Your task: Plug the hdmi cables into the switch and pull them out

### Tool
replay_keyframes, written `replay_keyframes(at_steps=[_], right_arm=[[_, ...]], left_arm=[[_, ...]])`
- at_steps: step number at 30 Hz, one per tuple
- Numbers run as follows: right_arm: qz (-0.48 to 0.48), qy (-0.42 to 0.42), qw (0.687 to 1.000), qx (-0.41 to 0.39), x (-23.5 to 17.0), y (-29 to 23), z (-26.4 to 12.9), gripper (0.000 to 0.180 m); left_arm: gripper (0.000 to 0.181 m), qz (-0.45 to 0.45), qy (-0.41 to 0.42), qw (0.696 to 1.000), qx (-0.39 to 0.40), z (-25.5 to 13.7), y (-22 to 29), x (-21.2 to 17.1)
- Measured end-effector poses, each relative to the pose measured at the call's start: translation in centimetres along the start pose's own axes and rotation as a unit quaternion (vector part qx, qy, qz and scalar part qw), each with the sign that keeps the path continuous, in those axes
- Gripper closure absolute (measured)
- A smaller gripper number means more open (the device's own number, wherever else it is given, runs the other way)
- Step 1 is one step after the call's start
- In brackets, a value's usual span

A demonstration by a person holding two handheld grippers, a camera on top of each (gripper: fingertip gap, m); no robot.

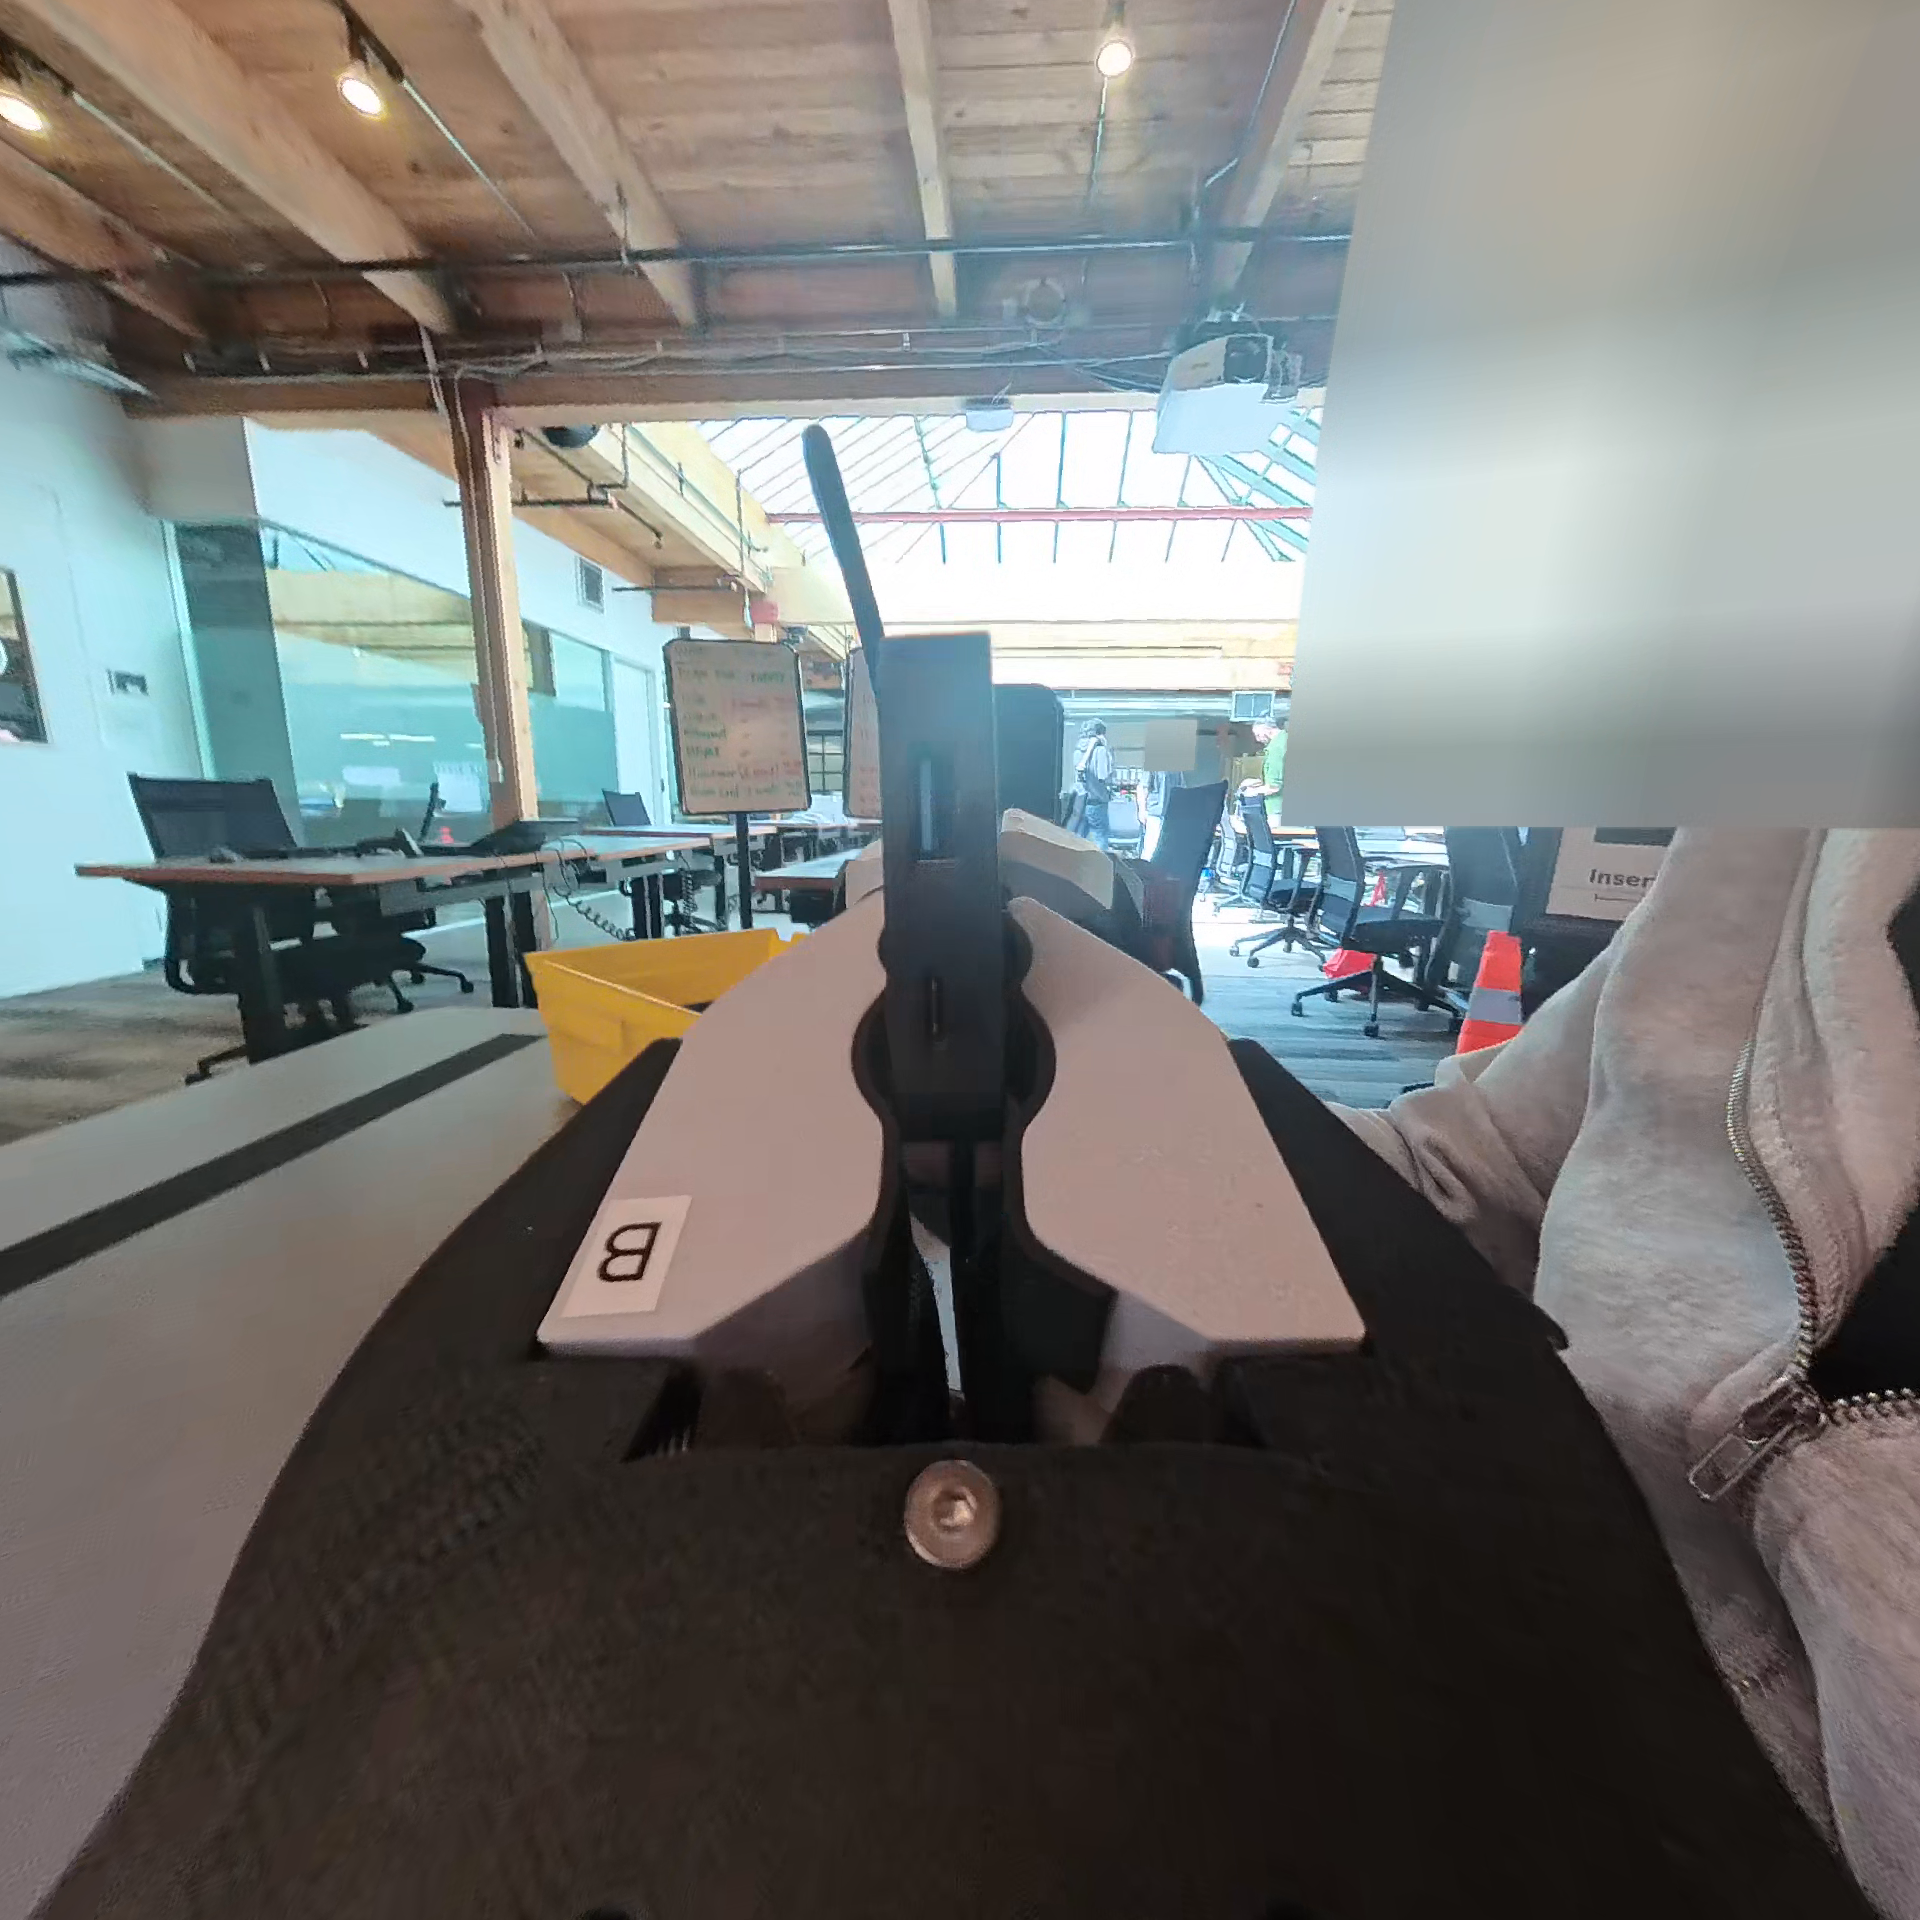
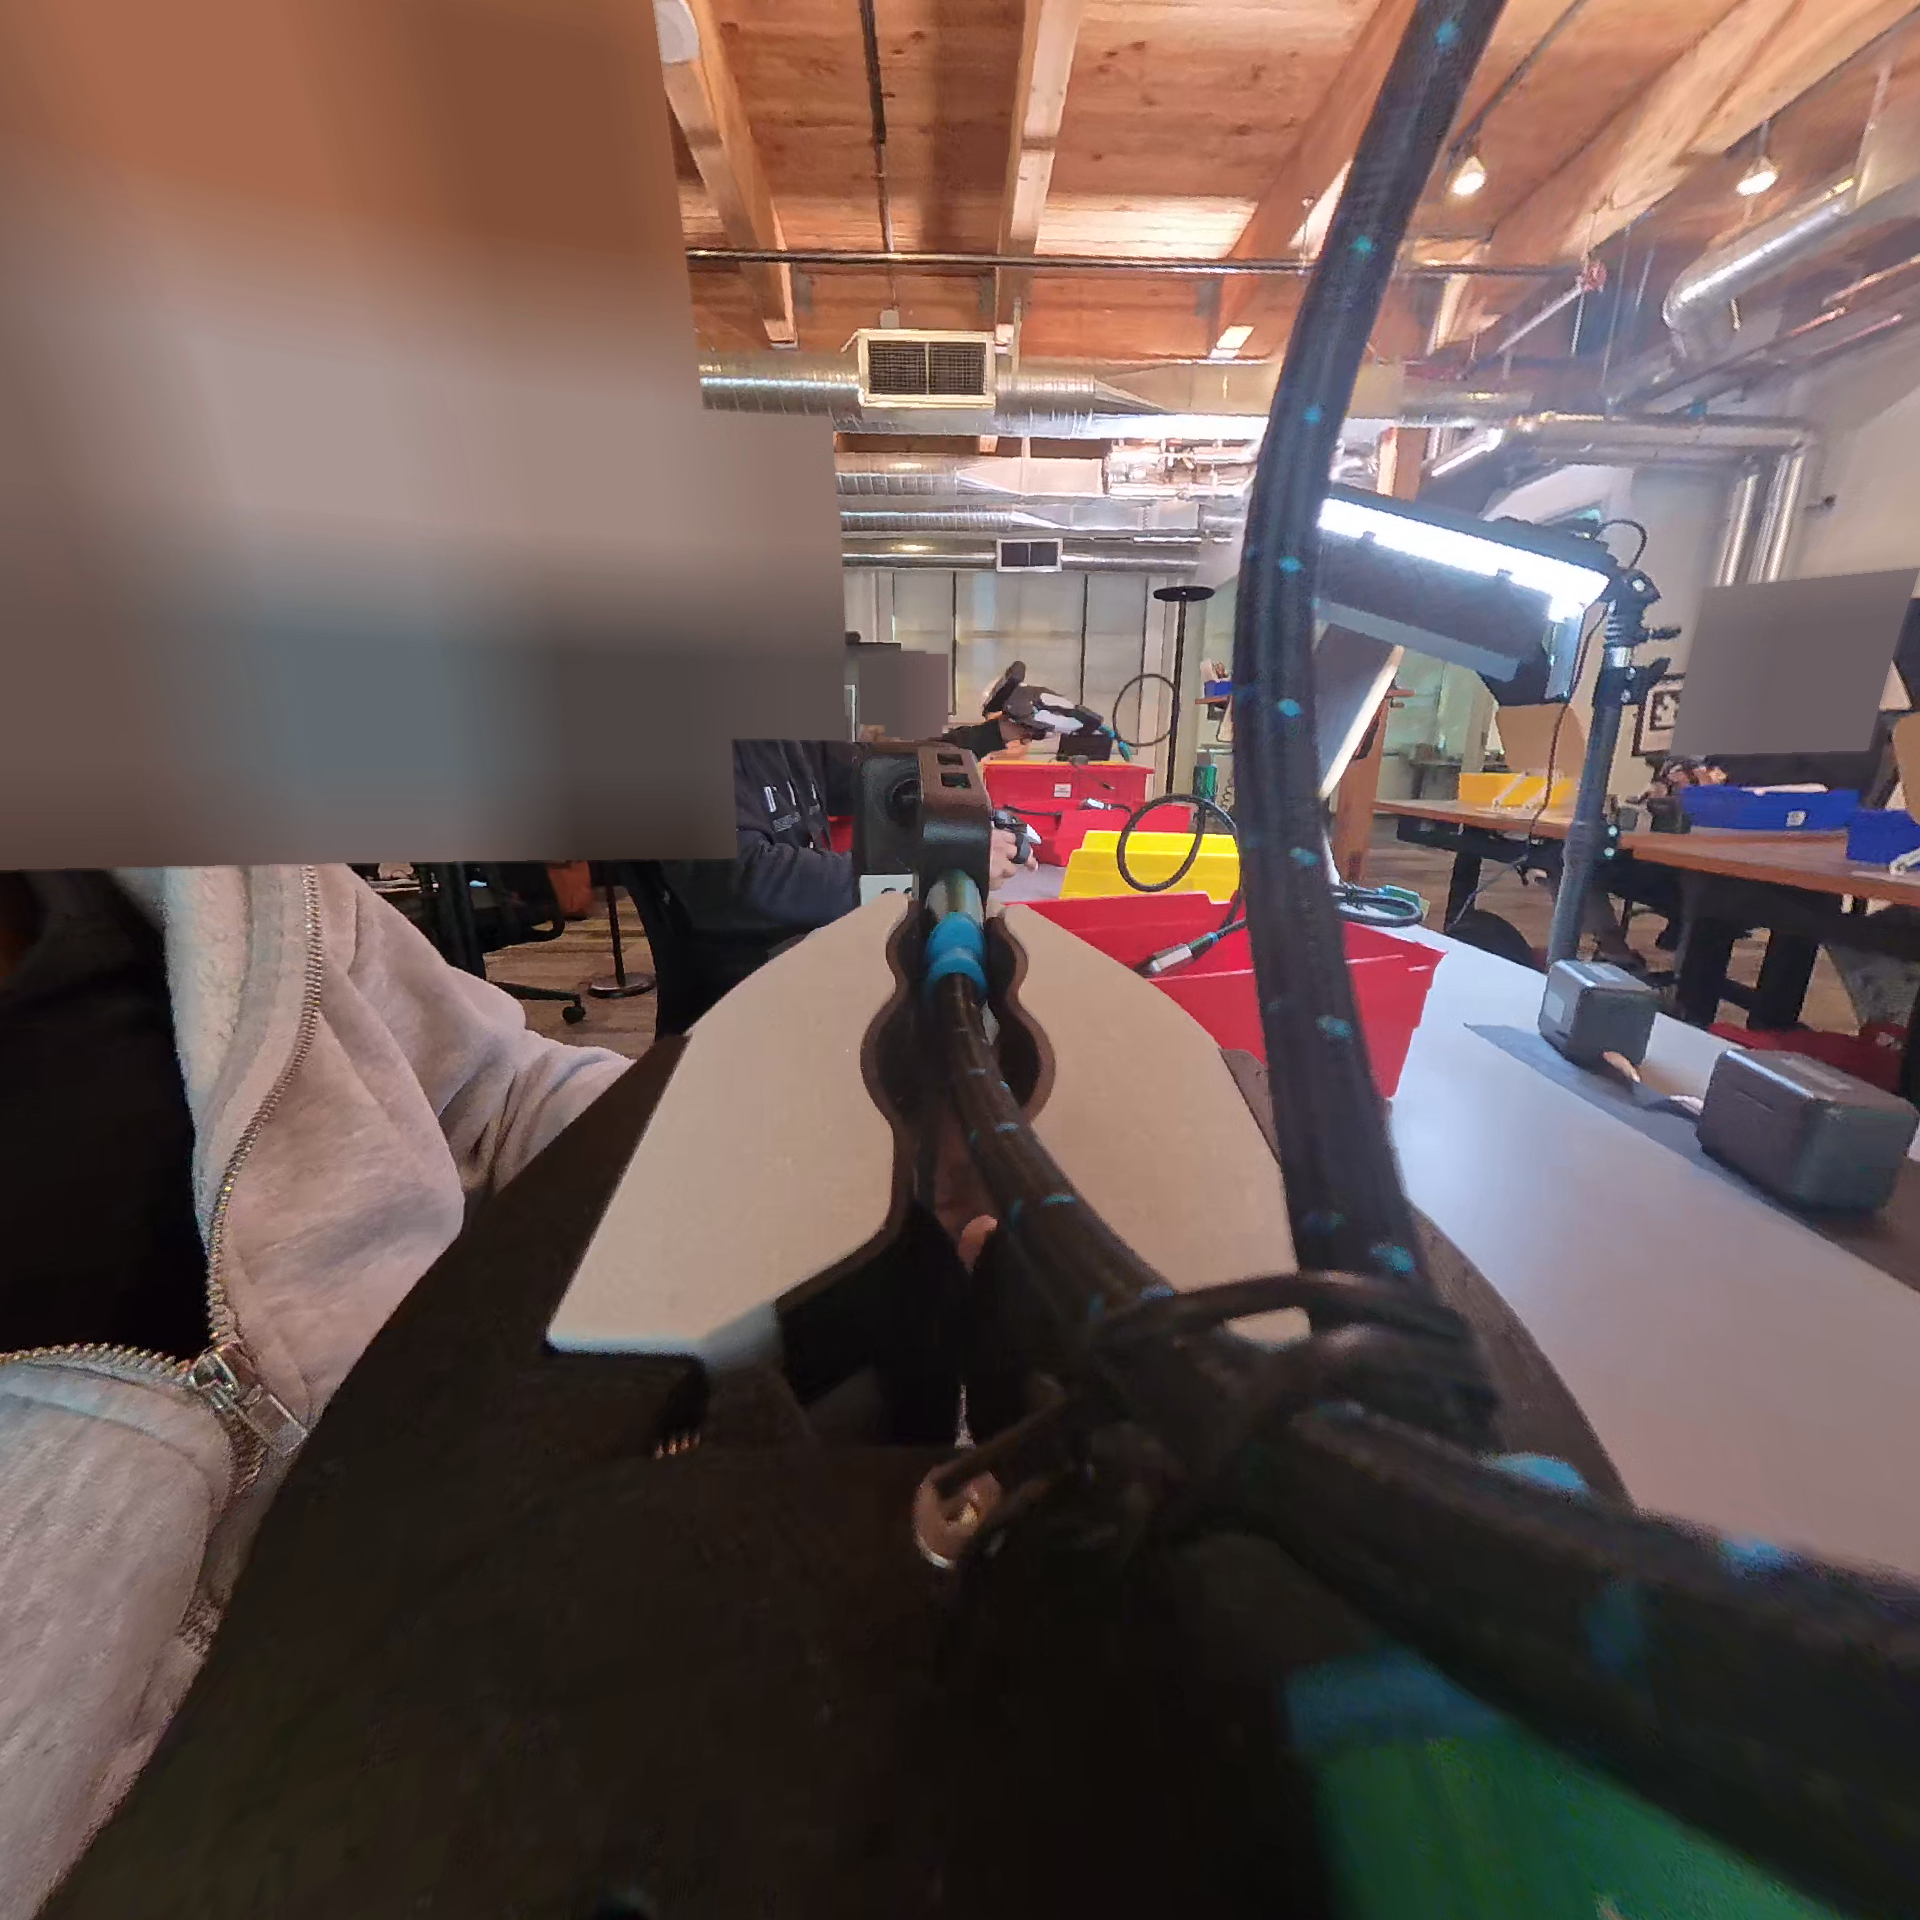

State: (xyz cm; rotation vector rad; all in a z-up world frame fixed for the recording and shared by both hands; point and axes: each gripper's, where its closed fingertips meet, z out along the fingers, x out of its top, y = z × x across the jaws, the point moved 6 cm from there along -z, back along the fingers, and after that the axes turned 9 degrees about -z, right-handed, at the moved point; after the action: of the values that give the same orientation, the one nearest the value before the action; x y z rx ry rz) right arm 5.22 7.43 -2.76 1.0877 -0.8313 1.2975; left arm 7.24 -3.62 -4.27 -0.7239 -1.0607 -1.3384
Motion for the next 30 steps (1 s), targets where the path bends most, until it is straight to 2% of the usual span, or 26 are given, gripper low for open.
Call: replay_keyframes(at_steps=[3, 6, 8, 10, 12, 13, 15, 16, 30], right_arm=[[-0.003, 0.013, 1.000, 0.006, 0.1, -0.3, 0.2, 0.168], [-0.007, 0.024, 1.000, 0.018, -0.4, -0.6, 0.0, 0.169], [0.003, 0.013, 1.000, 0.019, -1.1, -0.6, -0.1, 0.169], [0.010, 0.009, 1.000, 0.019, -1.7, -0.5, -0.1, 0.169], [0.017, 0.015, 1.000, 0.015, -1.8, -0.5, -0.1, 0.169], [0.018, 0.014, 1.000, 0.013, -1.8, -0.4, -0.1, 0.169], [0.014, 0.002, 1.000, 0.001, -2.0, -0.2, -0.2, 0.169], [0.015, 0.001, 1.000, 0.001, -2.1, -0.1, -0.1, 0.169], [-0.043, -0.008, 0.999, 0.026, -0.2, -1.5, 0.8, 0.169]], left_arm=[[0.168, 0.017, 0.006, 1.000, -0.004, 0.0, 0.4, 0.3], [0.168, 0.046, -0.026, 0.998, -0.017, -0.2, 0.5, -0.1], [0.166, 0.012, -0.025, 0.999, -0.032, -0.6, 0.3, -0.3], [0.149, -0.035, 0.004, 0.999, -0.032, -0.9, -0.2, 0.1], [0.143, -0.057, -0.023, 0.998, -0.026, -0.9, -0.7, -0.2], [0.145, -0.054, -0.034, 0.998, -0.022, -0.9, -0.7, -0.4], [0.165, -0.030, -0.026, 0.999, -0.013, -0.9, -0.6, -0.3], [0.167, -0.021, -0.022, 0.999, -0.011, -0.9, -0.5, -0.2], [0.169, 0.068, 0.001, 0.997, -0.029, -0.9, 1.5, 1.3]])
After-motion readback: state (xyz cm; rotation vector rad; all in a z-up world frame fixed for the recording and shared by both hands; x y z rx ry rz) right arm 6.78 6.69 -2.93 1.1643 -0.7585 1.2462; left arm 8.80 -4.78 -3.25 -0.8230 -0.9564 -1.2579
